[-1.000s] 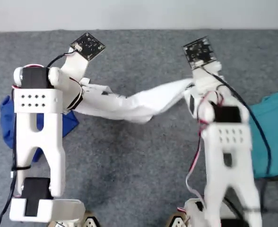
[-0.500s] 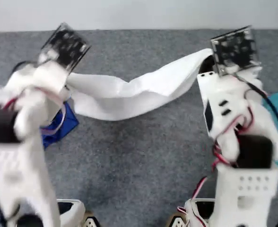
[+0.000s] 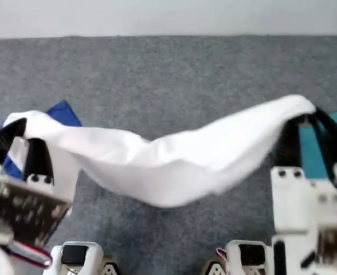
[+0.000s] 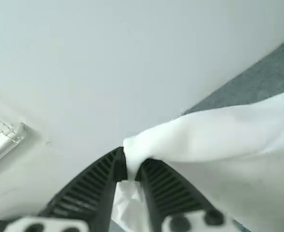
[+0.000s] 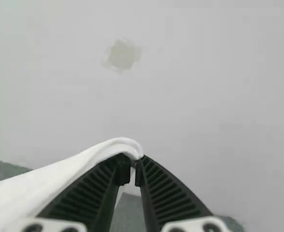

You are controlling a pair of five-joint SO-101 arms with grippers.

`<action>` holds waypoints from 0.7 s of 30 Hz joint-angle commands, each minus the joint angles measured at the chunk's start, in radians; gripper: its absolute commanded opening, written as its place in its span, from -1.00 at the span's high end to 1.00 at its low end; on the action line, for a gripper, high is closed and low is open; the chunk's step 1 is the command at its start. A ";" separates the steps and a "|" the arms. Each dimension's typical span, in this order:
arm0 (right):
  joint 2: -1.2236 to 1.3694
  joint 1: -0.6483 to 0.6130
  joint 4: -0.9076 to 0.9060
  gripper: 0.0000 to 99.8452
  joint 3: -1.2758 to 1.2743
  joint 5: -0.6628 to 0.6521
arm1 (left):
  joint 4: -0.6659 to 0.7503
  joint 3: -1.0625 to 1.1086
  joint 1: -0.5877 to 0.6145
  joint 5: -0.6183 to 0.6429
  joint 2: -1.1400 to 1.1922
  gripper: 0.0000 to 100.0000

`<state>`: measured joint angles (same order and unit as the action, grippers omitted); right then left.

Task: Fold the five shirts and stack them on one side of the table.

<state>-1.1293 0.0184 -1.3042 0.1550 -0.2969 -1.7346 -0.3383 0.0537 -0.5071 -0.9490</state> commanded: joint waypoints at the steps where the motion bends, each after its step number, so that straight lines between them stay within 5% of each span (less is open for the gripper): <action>1: -0.041 0.074 0.013 0.98 0.048 0.014 | 0.014 -0.021 0.002 0.006 -0.014 0.97; 21: -0.025 0.163 0.064 0.98 0.272 0.014 | 0.060 -0.041 0.000 0.009 0.006 0.97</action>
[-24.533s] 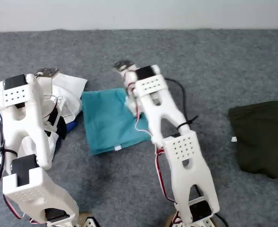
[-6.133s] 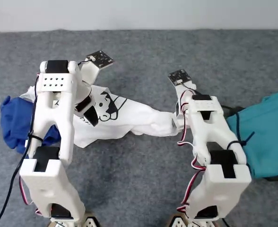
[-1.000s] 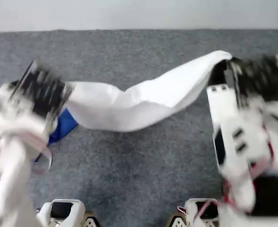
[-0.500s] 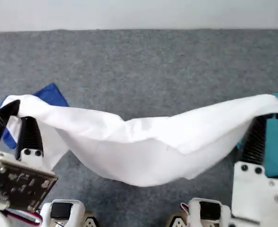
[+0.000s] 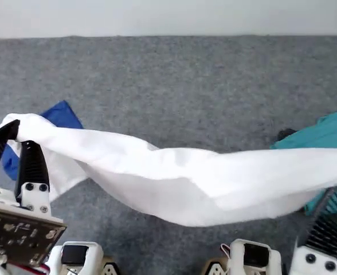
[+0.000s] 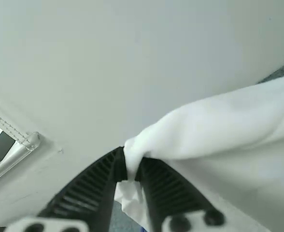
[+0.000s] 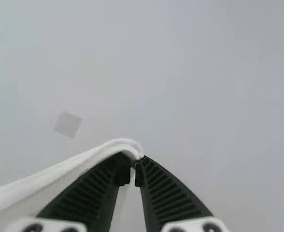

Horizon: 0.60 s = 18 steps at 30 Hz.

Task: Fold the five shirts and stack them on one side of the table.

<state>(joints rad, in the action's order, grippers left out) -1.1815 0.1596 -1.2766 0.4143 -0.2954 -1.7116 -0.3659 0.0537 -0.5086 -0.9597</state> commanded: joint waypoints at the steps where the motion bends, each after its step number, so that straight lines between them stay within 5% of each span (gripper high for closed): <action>1: 0.048 0.035 0.050 0.98 0.017 0.012 | 0.049 -0.015 0.000 0.012 0.029 0.97; 10: 0.265 0.128 0.147 0.98 0.083 0.012 | 0.149 -0.025 0.008 0.012 0.147 0.97; 18: 0.575 0.128 0.021 0.98 0.503 0.012 | 0.163 -0.228 0.008 0.015 0.315 0.97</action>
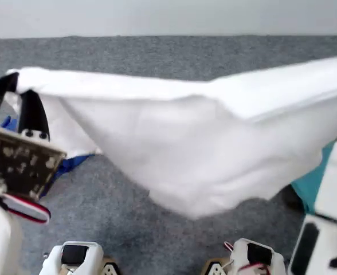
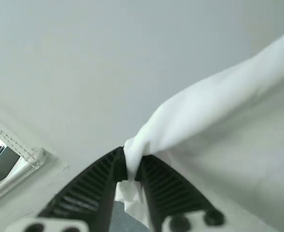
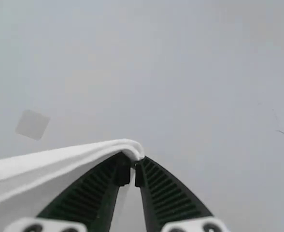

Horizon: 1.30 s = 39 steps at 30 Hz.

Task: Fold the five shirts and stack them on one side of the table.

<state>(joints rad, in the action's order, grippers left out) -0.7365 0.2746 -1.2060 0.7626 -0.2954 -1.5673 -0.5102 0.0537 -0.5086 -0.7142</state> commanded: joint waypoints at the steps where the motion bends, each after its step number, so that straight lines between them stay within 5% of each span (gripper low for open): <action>1: 0.168 0.013 -0.079 0.98 0.206 0.011 | 0.012 -0.110 0.008 0.020 0.095 0.97; 11: 0.263 0.050 -0.271 0.98 0.462 0.008 | -0.147 -0.170 0.000 0.058 0.196 0.97; 19: 0.263 0.191 -0.358 0.98 0.460 0.040 | -0.149 0.079 0.000 0.058 0.196 0.97; 28: 0.262 0.193 -0.394 0.98 0.285 0.054 | -0.147 0.300 -0.002 0.057 0.196 0.97; 33: 0.263 0.061 -0.432 0.98 0.091 0.048 | -0.040 0.536 -0.002 0.028 0.196 0.97; 39: 0.263 -0.245 -0.510 0.98 -0.270 0.046 | 0.155 0.792 0.003 0.028 0.196 0.97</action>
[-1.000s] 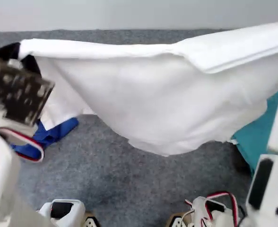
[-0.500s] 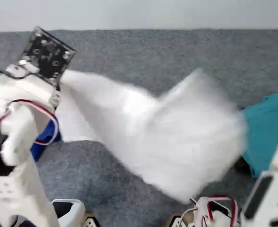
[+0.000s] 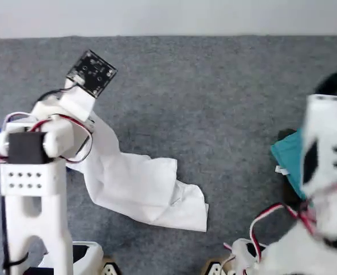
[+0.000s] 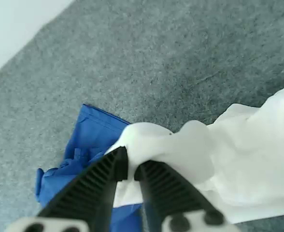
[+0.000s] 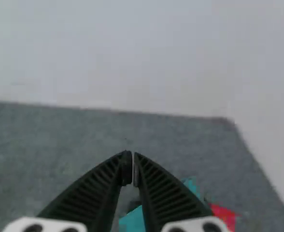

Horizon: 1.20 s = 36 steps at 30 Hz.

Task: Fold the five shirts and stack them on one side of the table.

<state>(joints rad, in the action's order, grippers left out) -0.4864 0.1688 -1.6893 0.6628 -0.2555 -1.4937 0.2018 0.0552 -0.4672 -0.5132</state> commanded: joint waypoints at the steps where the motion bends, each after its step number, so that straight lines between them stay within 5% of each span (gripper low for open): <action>1: 0.013 -0.193 -0.030 0.98 -0.244 0.006 | 0.109 0.113 0.005 -0.014 -0.005 0.97; 8: 0.015 -0.570 0.082 0.92 -0.766 -0.037 | 0.242 0.272 0.077 -0.014 -0.005 0.97; 14: 0.015 -0.728 0.262 0.62 -1.097 -0.147 | 0.267 0.323 0.201 -0.012 -0.005 0.97; 17: 0.025 -0.816 0.361 0.64 -1.194 -0.157 | 0.267 0.348 0.212 -0.012 -0.005 0.97; 36: 0.587 -1.069 0.352 0.58 -0.895 -0.161 | 0.353 0.458 0.212 -0.012 -0.005 0.97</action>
<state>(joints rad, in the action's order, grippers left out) 0.1043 -0.8869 -1.2996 -0.3268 -0.4058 -1.1561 0.6636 0.2639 -0.4687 -0.5132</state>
